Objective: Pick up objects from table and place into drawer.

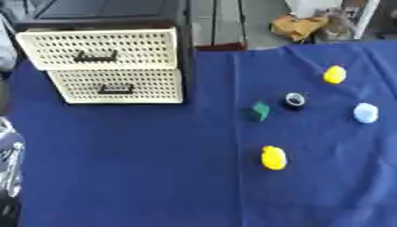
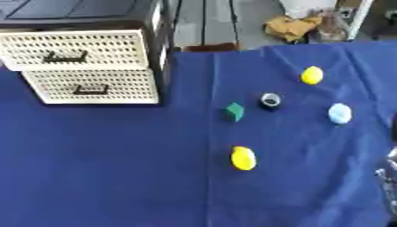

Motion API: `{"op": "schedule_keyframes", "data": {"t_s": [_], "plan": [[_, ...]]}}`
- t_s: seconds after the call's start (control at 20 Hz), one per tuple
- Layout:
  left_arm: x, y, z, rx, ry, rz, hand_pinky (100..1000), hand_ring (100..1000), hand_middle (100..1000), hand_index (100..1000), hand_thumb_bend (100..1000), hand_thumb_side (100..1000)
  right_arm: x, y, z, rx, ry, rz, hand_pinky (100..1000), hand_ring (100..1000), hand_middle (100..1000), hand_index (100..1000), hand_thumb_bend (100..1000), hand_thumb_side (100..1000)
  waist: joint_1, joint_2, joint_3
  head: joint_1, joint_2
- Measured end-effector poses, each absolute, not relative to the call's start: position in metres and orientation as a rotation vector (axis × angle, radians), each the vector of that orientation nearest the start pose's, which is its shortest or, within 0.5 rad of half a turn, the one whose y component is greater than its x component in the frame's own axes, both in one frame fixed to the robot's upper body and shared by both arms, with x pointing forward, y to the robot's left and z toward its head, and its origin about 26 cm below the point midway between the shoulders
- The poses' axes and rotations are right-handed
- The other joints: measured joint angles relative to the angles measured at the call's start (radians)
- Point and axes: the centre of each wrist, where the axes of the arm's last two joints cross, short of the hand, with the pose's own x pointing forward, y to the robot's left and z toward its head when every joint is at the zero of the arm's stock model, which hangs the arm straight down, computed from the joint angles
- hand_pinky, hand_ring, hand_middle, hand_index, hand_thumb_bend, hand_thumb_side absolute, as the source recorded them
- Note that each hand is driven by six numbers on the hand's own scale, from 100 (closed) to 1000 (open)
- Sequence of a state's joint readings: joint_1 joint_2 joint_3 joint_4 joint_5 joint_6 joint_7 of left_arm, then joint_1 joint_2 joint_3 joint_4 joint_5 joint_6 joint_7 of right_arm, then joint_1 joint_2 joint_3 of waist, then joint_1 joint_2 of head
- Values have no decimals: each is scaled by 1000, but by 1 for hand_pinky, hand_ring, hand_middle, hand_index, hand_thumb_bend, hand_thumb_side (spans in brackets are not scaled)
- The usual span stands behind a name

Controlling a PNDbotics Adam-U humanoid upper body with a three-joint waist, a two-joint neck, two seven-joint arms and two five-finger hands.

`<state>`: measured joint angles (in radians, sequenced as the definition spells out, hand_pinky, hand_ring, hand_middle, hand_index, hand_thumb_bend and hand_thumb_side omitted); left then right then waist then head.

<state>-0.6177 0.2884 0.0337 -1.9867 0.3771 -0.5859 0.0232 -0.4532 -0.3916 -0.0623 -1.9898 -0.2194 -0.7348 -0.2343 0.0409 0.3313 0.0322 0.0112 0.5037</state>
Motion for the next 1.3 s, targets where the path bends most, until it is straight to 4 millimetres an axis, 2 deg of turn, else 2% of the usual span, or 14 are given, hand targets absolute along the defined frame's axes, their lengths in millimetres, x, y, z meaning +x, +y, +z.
{"op": "schedule_keyframes", "data": {"t_s": [0.05, 0.15, 0.2, 0.25, 0.3, 0.55, 0.7, 0.85, 1.0, 1.1, 1.15, 1.3], "plan": [[315, 229, 290, 519, 3101, 91, 519, 674, 672, 929, 468, 789, 309, -269, 254, -162, 3122, 24, 626, 727, 724, 832, 100, 872, 0, -3, 0, 1, 4], [315, 231, 287, 498, 3122, 120, 429, 628, 628, 926, 309, 917, 309, -269, 254, -175, 3117, 15, 626, 727, 724, 832, 100, 872, 0, -7, 1, 3, 5], [315, 235, 286, 450, 3149, 149, 420, 625, 624, 925, 286, 929, 309, -270, 254, -179, 3117, 10, 626, 727, 724, 832, 100, 872, 1, -7, 2, 4, 5], [315, 241, 285, 375, 3182, 190, 340, 571, 580, 917, 179, 944, 309, -271, 253, -180, 3119, 5, 627, 728, 723, 831, 100, 867, 2, -8, 4, 4, 5], [314, 248, 286, 277, 3210, 242, 294, 539, 554, 913, 109, 920, 309, -271, 253, -179, 3122, 0, 628, 729, 723, 831, 100, 869, 4, -8, 5, 3, 5], [309, 275, 303, -277, 3219, 479, 195, 468, 495, 922, 100, 797, 308, -273, 249, -172, 3147, -28, 630, 730, 722, 830, 100, 867, 19, -12, 2, -5, 4], [305, 284, 312, -547, 3154, 613, 166, 448, 476, 916, 100, 762, 308, -273, 248, -172, 3151, -39, 630, 731, 722, 829, 100, 867, 20, -12, -1, -8, 3], [303, 286, 319, -768, 3070, 792, 100, 404, 442, 910, 100, 730, 308, -273, 248, -172, 3152, -48, 632, 733, 722, 827, 100, 868, 20, -11, -8, -8, -2], [302, 287, 323, -931, 2996, 975, 100, 369, 419, 910, 100, 698, 308, -272, 247, -173, 3155, -62, 632, 734, 722, 824, 100, 868, 21, -7, -13, -9, -8], [302, 286, 323, -979, 2974, 1057, 100, 347, 404, 919, 100, 672, 308, -272, 246, -175, 3156, -71, 633, 735, 722, 824, 100, 868, 23, -2, -14, -10, -14], [301, 287, 323, -992, 2970, 1085, 100, 291, 370, 918, 100, 618, 308, -272, 246, -176, 3156, -77, 633, 735, 722, 823, 100, 867, 24, 0, -16, -10, -15], [300, 289, 322, -1040, 2954, 1174, 100, 189, 288, 905, 100, 543, 308, -271, 245, -176, 3157, -90, 634, 736, 722, 822, 100, 868, 25, 3, -20, -12, -20]]}}
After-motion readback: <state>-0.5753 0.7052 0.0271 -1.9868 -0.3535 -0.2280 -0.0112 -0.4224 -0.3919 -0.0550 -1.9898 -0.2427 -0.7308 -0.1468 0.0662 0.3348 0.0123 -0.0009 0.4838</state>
